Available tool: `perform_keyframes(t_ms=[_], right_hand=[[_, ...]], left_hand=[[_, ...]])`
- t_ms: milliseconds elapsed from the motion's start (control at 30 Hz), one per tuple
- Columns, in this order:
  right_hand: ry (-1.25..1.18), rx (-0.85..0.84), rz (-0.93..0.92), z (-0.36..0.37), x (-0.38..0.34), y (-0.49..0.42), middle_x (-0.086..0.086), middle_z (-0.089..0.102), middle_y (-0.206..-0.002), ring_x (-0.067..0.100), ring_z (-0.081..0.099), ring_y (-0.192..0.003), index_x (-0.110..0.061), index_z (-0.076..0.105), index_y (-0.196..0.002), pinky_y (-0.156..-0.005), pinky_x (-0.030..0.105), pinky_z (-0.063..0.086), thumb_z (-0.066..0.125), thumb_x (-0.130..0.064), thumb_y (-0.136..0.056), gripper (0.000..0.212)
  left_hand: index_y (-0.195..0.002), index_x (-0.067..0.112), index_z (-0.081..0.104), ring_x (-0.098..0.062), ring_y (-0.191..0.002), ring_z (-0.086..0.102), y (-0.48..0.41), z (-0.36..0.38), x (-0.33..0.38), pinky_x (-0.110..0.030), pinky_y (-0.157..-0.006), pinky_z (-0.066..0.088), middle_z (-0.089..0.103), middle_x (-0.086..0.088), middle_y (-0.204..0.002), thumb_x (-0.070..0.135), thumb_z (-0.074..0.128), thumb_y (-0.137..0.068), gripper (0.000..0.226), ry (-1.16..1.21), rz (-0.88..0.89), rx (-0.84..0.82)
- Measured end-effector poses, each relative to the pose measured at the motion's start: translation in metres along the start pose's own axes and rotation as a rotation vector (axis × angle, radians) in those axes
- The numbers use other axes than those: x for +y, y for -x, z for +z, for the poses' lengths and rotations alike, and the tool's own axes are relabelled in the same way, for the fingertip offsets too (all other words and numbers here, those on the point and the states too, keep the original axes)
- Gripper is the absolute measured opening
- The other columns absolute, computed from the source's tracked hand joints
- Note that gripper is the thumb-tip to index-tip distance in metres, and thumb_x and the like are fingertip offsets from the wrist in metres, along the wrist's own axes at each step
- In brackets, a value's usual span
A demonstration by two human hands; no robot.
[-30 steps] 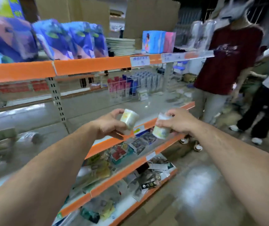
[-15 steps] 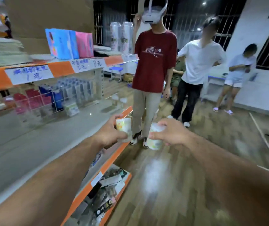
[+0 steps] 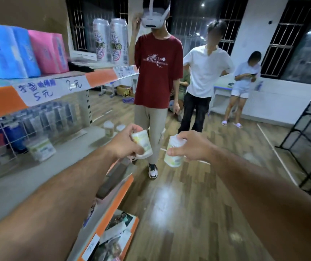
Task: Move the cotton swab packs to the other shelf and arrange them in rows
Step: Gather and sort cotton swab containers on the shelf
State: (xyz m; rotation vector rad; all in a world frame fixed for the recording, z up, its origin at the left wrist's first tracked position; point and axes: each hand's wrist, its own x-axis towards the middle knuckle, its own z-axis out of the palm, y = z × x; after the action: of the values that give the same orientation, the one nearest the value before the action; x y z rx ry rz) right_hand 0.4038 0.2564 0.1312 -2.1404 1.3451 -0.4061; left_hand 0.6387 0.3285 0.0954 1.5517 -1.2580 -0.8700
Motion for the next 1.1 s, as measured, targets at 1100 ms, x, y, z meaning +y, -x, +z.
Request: perform_keyframes(t_ms=[1100], right_hand=[[0.185, -0.518, -0.840, 0.223, -0.221, -0.281, 0.001, 0.064, -0.102, 0.021, 0.063, -0.075, -0.024, 0.062, -0.106, -0.065, 0.026, 0.048, 0.086, -0.050, -0.064, 0.055]], left_hand=[[-0.117, 0.022, 0.058, -0.012, -0.068, 0.051, 0.017, -0.213, -0.134, -0.015, -0.045, 0.042, 0.057, -0.001, -0.095, 0.003, 0.070, -0.080, 0.043, -0.263, -0.524, 0.876]])
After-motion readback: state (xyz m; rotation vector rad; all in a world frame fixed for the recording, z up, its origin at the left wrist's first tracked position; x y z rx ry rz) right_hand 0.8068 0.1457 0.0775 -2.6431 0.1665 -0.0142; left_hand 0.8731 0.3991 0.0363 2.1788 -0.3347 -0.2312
